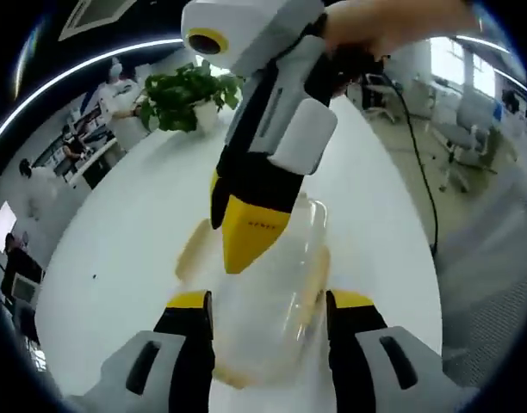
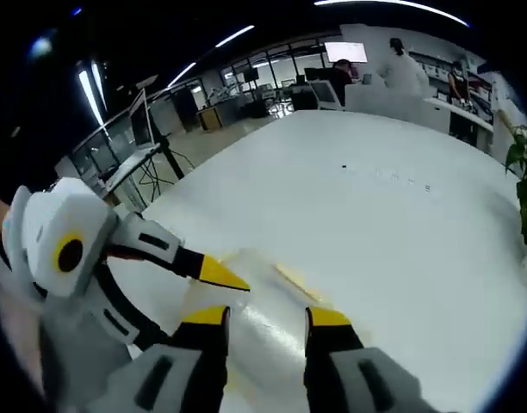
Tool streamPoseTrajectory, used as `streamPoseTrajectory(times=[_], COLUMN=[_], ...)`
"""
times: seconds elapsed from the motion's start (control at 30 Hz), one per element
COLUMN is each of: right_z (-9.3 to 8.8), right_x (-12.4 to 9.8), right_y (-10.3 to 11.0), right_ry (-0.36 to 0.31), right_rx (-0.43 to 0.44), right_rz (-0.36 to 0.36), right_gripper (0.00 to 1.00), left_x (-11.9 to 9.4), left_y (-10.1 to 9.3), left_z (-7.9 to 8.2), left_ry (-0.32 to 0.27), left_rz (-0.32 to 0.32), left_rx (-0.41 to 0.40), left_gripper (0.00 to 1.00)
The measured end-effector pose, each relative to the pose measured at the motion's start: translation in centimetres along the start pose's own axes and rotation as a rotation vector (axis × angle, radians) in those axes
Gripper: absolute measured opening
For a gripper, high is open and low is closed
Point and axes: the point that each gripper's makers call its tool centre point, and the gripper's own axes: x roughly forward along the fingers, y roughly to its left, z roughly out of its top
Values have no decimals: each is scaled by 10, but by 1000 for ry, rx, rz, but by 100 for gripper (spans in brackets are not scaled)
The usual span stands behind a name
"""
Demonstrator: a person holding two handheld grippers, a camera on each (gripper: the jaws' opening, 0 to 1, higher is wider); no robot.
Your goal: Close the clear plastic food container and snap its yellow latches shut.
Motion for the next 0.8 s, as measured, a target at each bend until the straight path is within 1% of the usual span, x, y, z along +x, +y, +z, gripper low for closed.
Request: streamPoseTrajectory(times=[0.07, 0.1, 0.23, 0.3, 0.4, 0.47, 0.5, 0.57, 0.6, 0.7, 0.73, 0.77, 0.8], right_z=[3, 4, 8, 11, 11, 7, 3, 3, 5, -3, -9, -9, -4], right_x=[3, 5, 10, 13, 17, 19, 20, 25, 27, 30, 31, 33, 35], right_y=[-1, -3, -8, -11, -14, -13, -8, -9, -12, -12, -13, -15, -11], right_ry=[15, 37, 78, 93, 139, 194, 237, 258, 264, 353, 395, 409, 399], right_rx=[-50, -81, -133, -144, -175, -199, -193, -189, -208, -234, -255, -293, -241], right_rz=[2, 9, 12, 27, 53, 96, 145, 152, 145, 159, 162, 160, 169], right_gripper=[33, 33, 37, 38, 40, 40, 40, 40, 40, 38, 39, 40, 40], left_x=[0, 1, 0, 0, 1, 2, 2, 2, 2, 2, 2, 3, 2], left_y=[0, 1, 2, 2, 1, 1, 1, 1, 1, 2, 2, 2, 3], left_z=[-1, -1, 1, 1, 0, 0, -1, -1, -1, -1, -1, -1, 0], left_ry=[0, -5, -46, -49, -39, -32, -31, -28, -27, -24, -26, -28, -34], left_rz=[9, 16, 24, 26, 31, 36, 38, 40, 41, 44, 42, 37, 37], left_rx=[9, 9, -43, -36, -10, 8, 15, 24, 26, 24, 20, 13, 15], left_gripper=[50, 50, 50, 50, 50, 50, 51, 51, 51, 51, 51, 50, 50])
